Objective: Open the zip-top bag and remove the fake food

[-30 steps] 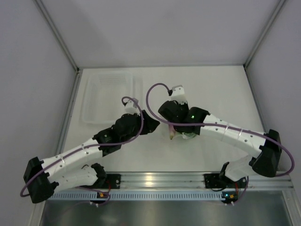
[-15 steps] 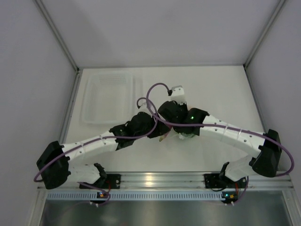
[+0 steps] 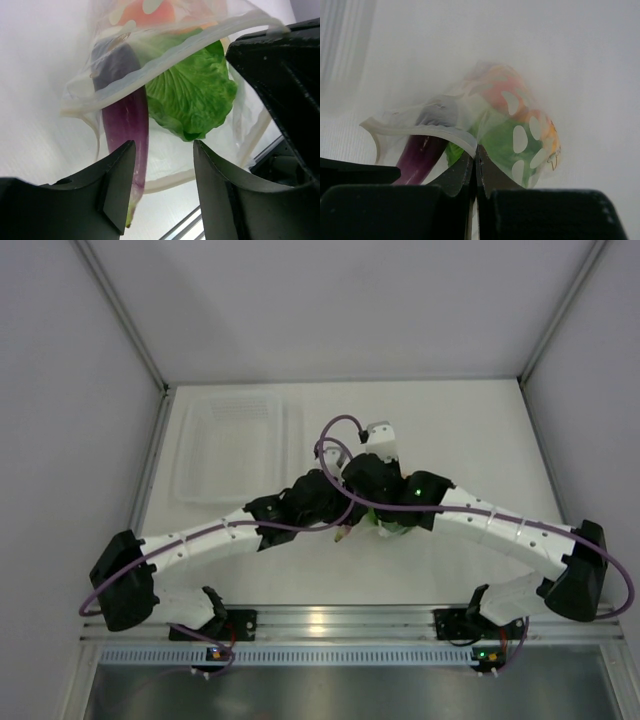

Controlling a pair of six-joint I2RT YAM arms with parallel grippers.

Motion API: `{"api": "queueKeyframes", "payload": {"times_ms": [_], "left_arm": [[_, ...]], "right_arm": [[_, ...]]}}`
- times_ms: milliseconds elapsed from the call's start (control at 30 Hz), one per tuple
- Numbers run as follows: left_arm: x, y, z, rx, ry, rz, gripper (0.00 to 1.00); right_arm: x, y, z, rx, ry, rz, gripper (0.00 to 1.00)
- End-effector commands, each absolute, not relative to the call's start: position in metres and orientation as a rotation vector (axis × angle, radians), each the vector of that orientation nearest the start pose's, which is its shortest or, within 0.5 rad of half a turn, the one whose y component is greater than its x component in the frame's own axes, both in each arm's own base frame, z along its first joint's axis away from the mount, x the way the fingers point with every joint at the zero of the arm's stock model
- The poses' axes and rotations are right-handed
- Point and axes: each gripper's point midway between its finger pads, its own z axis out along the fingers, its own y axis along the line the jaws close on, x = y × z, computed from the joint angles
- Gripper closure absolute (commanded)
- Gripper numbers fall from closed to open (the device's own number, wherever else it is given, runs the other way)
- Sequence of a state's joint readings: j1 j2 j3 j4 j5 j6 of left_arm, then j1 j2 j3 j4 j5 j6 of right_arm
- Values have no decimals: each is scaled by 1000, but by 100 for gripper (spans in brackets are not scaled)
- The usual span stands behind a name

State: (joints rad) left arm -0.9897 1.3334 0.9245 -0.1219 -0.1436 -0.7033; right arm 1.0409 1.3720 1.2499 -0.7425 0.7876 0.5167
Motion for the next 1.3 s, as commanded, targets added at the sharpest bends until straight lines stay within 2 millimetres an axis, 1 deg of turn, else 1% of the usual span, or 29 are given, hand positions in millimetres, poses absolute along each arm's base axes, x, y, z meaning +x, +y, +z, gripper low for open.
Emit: {"api": "queueKeyframes", "payload": {"times_ms": [0, 33, 67, 133, 200, 267, 300, 400, 533, 633, 867, 967, 1067, 1133, 1167, 1233, 1267], "left_arm": [[224, -342, 179, 399, 2140, -760, 44], [223, -342, 175, 436, 2140, -750, 44], [226, -338, 172, 424, 2139, -722, 44], [225, -335, 168, 437, 2134, -717, 43], [222, -338, 169, 451, 2125, -744, 38], [220, -341, 168, 464, 2122, -765, 36], [220, -342, 164, 470, 2132, -758, 35], [226, -336, 153, 448, 2150, -698, 35], [224, -334, 139, 446, 2185, -680, 37], [226, -332, 132, 431, 2202, -647, 39], [228, -322, 122, 422, 2207, -536, 33], [223, -325, 118, 447, 2223, -554, 30], [219, -333, 115, 465, 2242, -589, 30], [220, -335, 110, 464, 2256, -587, 34], [219, -334, 109, 465, 2259, -581, 45], [221, -333, 106, 451, 2264, -568, 58], [221, -334, 106, 448, 2264, -570, 70]], "right_arm": [[260, 235, 232, -212, 2084, -1, 100], [260, 235, 235, -206, 2077, 10, 100], [259, 236, 236, -209, 2077, 21, 100], [259, 237, 236, -213, 2079, 27, 100], [259, 240, 235, -221, 2082, 40, 100], [258, 243, 235, -225, 2085, 59, 100], [258, 245, 236, -229, 2085, 67, 100], [258, 248, 237, -234, 2086, 88, 100], [257, 249, 242, -235, 2078, 110, 100], [257, 249, 244, -231, 2071, 116, 100], [256, 248, 242, -238, 2077, 106, 100], [255, 252, 242, -245, 2080, 141, 100], [252, 256, 246, -251, 2075, 189, 100], [250, 257, 248, -253, 2072, 207, 100], [250, 257, 248, -253, 2071, 208, 100], [249, 254, 250, -252, 2065, 210, 100], [249, 254, 250, -249, 2064, 208, 100]]}}
